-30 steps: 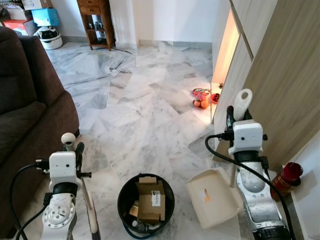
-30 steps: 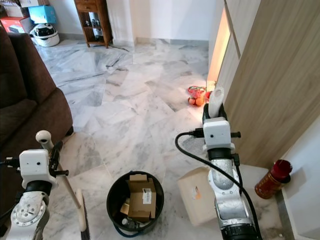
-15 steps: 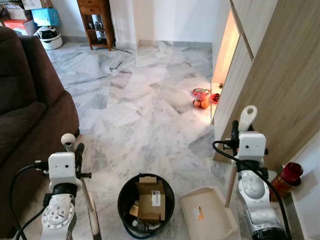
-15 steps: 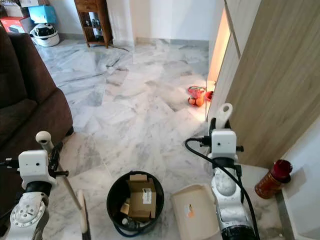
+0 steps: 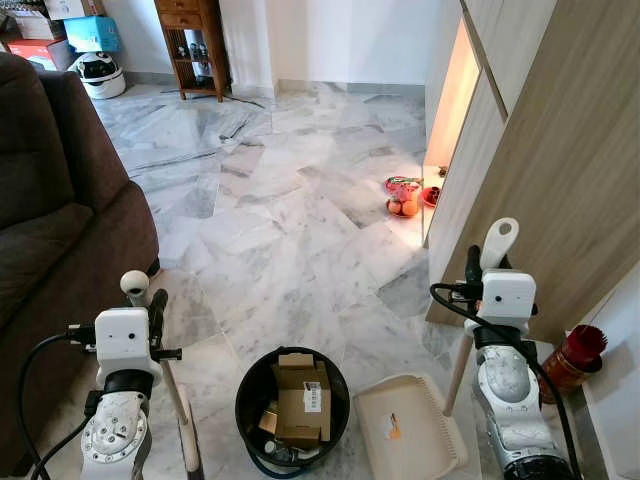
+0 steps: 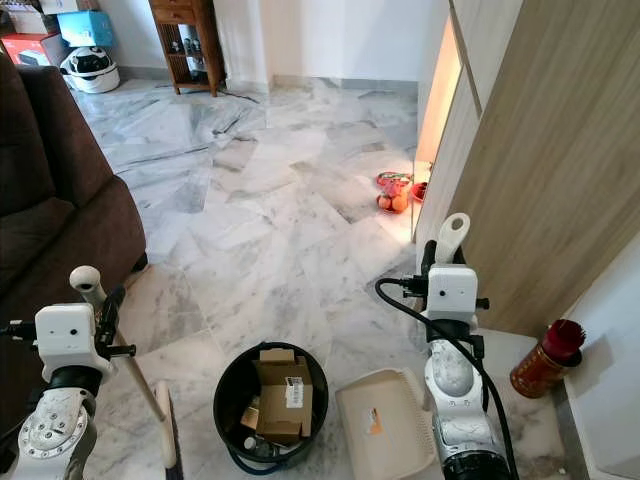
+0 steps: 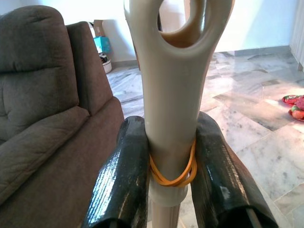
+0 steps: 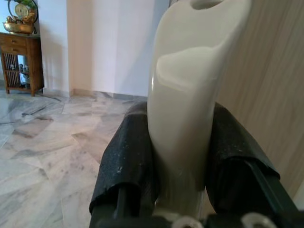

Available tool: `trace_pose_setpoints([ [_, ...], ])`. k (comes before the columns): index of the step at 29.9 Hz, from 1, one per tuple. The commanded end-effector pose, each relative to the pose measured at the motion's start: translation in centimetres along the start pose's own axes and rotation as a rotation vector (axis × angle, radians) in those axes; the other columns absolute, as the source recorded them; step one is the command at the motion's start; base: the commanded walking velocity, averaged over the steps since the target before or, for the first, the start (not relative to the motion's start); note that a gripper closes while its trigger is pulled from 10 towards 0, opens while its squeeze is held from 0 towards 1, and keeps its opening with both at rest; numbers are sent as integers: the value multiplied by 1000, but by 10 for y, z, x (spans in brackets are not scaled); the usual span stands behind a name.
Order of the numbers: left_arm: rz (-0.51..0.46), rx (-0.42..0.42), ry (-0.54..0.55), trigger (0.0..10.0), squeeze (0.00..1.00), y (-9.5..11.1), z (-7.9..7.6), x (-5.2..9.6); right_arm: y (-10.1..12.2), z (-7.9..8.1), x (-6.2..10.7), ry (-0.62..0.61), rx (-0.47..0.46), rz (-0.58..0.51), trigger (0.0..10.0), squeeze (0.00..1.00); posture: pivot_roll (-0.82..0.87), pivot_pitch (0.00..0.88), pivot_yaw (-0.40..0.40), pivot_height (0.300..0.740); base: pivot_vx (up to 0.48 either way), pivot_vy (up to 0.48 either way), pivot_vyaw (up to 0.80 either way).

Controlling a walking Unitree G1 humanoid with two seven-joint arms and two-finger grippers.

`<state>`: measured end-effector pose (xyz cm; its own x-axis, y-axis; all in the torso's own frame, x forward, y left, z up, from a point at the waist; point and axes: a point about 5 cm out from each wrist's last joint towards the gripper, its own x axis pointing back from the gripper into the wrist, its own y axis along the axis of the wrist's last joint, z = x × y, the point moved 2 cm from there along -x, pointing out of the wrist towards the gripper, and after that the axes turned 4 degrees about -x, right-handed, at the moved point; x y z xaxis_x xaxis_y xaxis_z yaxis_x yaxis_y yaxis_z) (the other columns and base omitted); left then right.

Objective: Sweep floor

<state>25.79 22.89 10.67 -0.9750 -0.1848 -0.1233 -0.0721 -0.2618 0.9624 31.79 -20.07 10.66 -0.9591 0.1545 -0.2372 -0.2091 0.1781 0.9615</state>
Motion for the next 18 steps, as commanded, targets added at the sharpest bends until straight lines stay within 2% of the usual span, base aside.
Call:
trace_pose_setpoints([
  [1,-63,-12,8,10000,0,11,5,-1,8,-1,-5,-5,-12,-42,10000,0,157,0,38,740,0,0,0],
  [18,-71,-12,0,10000,0,11,5,0,4,-4,-5,-11,-7,-48,10000,0,160,0,40,740,0,0,0],
])
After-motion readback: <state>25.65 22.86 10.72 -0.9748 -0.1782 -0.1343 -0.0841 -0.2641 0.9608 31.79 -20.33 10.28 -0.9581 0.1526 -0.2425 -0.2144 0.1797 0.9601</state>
